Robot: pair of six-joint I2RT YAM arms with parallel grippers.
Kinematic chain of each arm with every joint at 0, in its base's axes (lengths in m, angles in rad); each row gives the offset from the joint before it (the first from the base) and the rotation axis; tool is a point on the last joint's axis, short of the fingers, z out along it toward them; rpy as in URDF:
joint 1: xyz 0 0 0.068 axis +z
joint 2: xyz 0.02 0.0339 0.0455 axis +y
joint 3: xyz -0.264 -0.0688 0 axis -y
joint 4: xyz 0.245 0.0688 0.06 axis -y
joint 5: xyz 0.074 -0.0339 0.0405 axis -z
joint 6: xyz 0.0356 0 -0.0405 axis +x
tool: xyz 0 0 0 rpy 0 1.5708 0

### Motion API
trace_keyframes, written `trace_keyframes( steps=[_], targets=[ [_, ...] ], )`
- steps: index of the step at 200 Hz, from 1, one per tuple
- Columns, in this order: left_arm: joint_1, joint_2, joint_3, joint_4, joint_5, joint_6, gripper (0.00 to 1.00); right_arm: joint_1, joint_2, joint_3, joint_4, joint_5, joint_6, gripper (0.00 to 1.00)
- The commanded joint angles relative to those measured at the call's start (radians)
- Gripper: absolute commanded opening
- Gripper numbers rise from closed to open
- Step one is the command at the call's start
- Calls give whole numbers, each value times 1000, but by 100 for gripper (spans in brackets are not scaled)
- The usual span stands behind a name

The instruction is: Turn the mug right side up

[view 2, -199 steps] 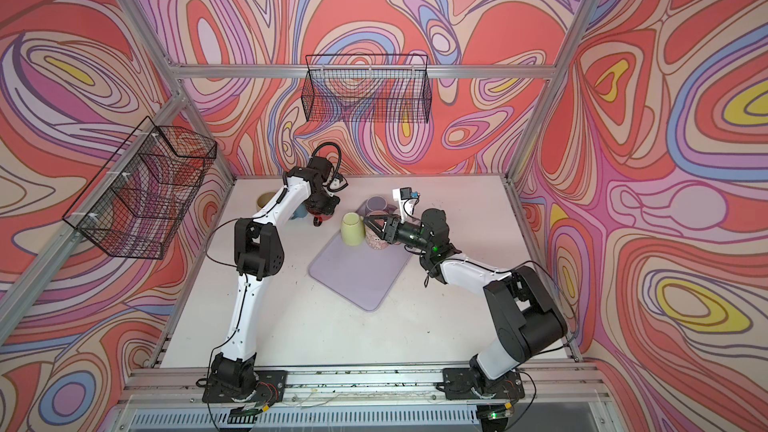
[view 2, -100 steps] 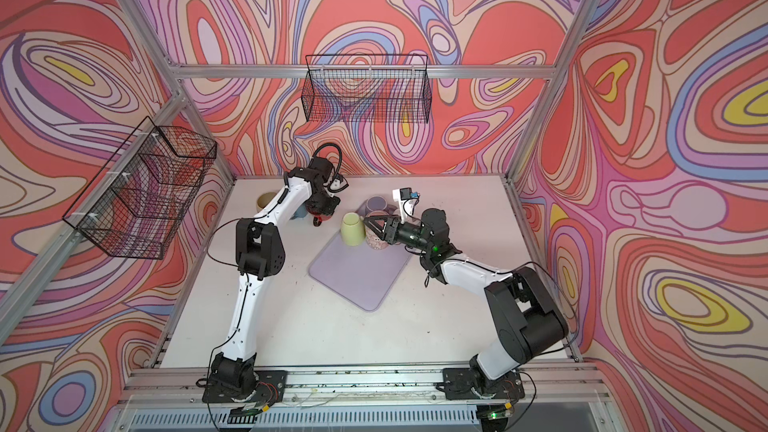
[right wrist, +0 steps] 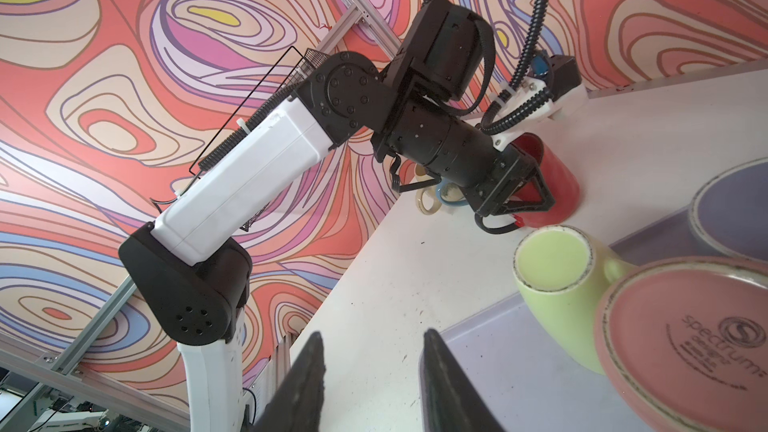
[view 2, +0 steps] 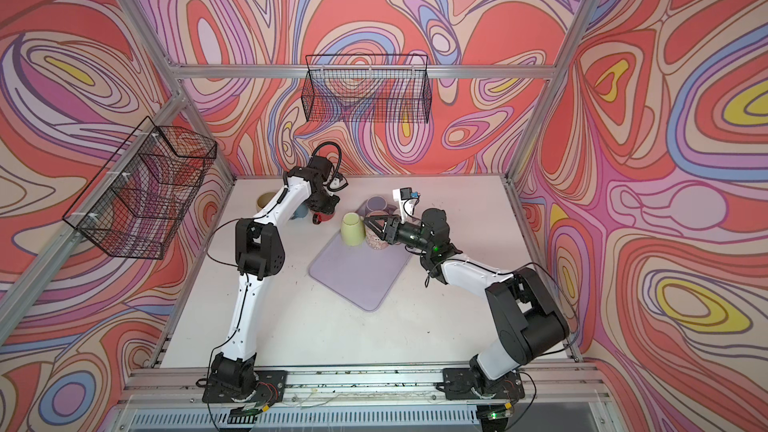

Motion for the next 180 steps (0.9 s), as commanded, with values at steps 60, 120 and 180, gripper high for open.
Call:
trace_keyframes(
  steps=[60,120,180],
  targets=[
    [5,4,24,-16,-18,18,25,-8,-27,-4,-14,17,-21,40],
    [5,-115,22,30,23,-8,41,-39,-65,49,-309,88,-193,40],
    [-34,-391,-203,155,19,-24,48,-75,-30,197,-786,430,-503,36]
  ],
)
